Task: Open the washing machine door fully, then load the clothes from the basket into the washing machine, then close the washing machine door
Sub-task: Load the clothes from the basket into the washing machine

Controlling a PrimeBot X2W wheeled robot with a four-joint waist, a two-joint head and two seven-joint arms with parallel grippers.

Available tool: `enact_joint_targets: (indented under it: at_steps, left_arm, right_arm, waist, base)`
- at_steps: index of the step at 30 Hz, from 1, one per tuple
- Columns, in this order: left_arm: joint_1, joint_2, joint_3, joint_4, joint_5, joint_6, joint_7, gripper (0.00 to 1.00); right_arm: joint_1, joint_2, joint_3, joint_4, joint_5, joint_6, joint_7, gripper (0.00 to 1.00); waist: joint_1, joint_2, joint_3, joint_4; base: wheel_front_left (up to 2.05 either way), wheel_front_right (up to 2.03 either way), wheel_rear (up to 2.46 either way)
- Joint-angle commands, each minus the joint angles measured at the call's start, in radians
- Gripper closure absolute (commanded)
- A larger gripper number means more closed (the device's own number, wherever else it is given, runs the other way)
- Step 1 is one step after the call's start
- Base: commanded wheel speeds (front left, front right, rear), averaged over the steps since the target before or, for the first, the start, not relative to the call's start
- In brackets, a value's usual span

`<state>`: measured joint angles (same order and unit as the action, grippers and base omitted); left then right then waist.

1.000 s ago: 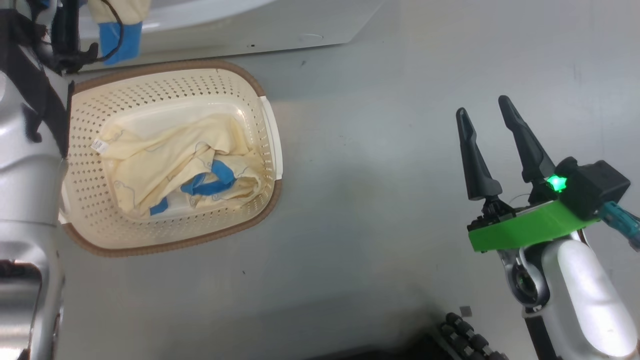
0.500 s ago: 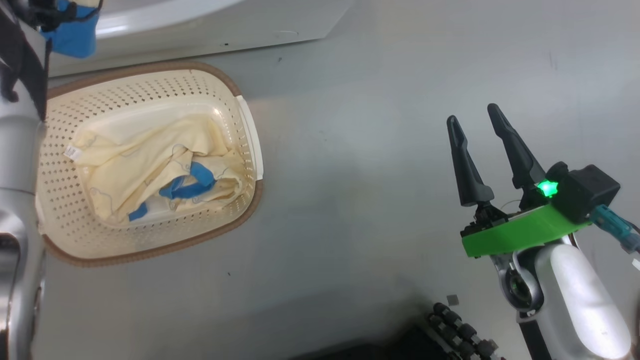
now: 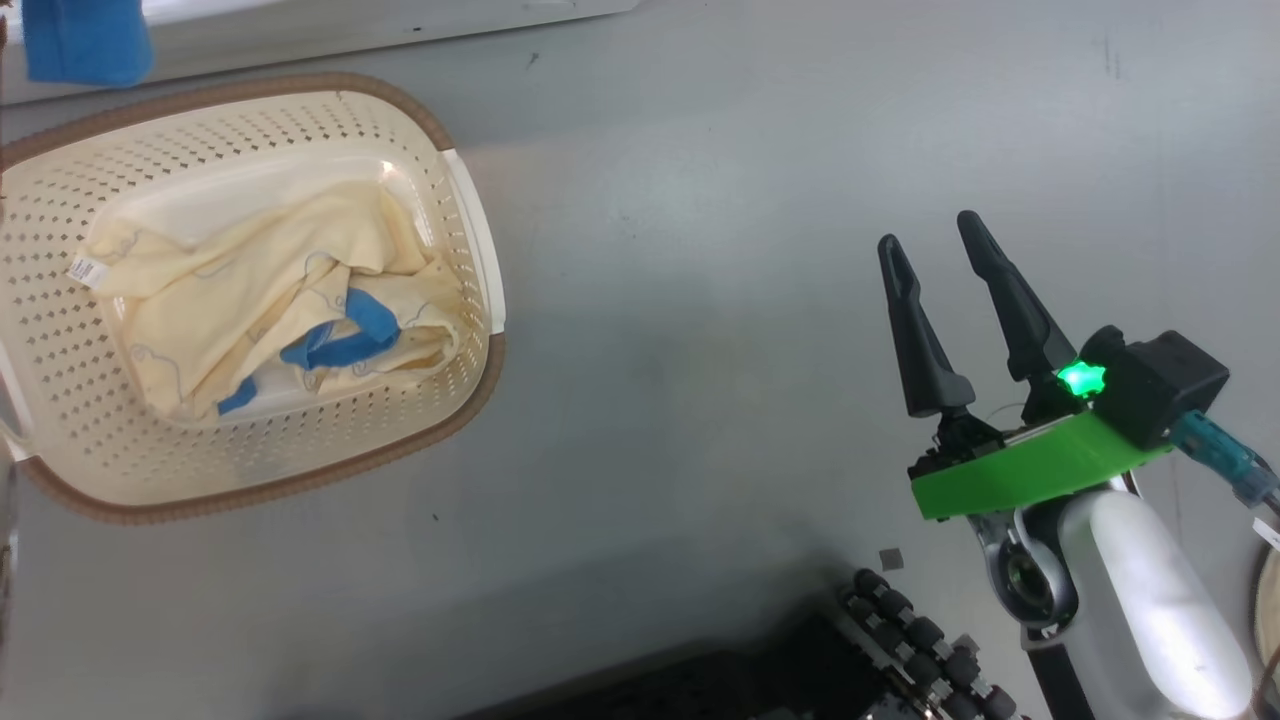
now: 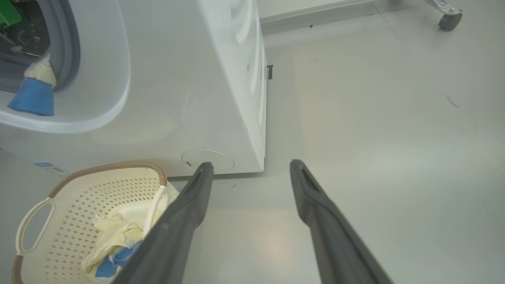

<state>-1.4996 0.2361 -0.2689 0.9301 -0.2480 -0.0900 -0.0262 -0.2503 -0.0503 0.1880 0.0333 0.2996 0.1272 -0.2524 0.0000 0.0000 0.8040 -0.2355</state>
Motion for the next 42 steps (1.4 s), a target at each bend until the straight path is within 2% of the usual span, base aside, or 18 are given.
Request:
enact_joint_targets:
  at_steps: [1, 15, 23, 32, 39, 40, 41, 42]
  left_arm:
    - [-0.049, 0.054, -0.002, -0.027, 0.017, 0.006, -0.012, 1.00]
    - [-0.154, 0.097, -0.073, -0.035, 0.112, 0.056, -0.196, 1.00]
    - [-0.186, 0.115, -0.079, -0.018, 0.116, 0.059, -0.222, 1.00]
    - [-0.197, 0.123, -0.082, -0.090, 0.126, 0.082, -0.235, 1.00]
    - [-0.182, 0.113, -0.068, -0.033, 0.088, 0.065, -0.229, 1.00]
    - [-0.180, 0.106, -0.069, -0.019, 0.084, 0.066, -0.223, 0.91]
    - [-0.175, 0.097, -0.067, -0.001, 0.073, 0.062, -0.203, 0.52]
    - [-0.177, 0.091, -0.063, 0.009, 0.065, 0.061, -0.197, 0.00]
  right_arm:
    - [0.044, 0.000, 0.021, -0.028, 0.010, 0.003, -0.009, 0.00]
    - [0.056, 0.000, 0.046, -0.026, 0.011, 0.003, -0.009, 0.00]
    - [0.053, 0.000, 0.047, -0.024, 0.012, 0.003, -0.009, 0.00]
    - [0.051, 0.000, 0.043, -0.024, 0.008, 0.003, -0.009, 0.00]
    - [0.044, 0.000, 0.048, -0.019, 0.010, 0.003, -0.009, 0.00]
    - [0.044, 0.000, 0.049, -0.018, 0.010, 0.003, -0.009, 0.00]
    - [0.044, 0.000, 0.048, -0.015, 0.011, 0.003, -0.009, 0.00]
    - [0.044, 0.000, 0.048, -0.013, 0.011, 0.003, -0.009, 0.00]
  waist:
    - [0.0000, 0.0000, 0.002, 0.000]
    - [0.0000, 0.0000, 0.015, -0.011]
    - [0.0000, 0.0000, 0.020, -0.016]
    - [0.0000, 0.0000, 0.028, -0.014]
    - [0.0000, 0.0000, 0.029, -0.013]
    - [0.0000, 0.0000, 0.028, -0.011]
    - [0.0000, 0.0000, 0.027, -0.010]
    - [0.0000, 0.0000, 0.027, -0.009]
  base:
    - [0.00, 0.00, 0.00]
    - [0.00, 0.00, 0.00]
    - [0.00, 0.00, 0.00]
    - [0.00, 0.00, 0.00]
    - [0.00, 0.00, 0.00]
    - [0.00, 0.00, 0.00]
    - [0.00, 0.00, 0.00]
    - [0.00, 0.00, 0.00]
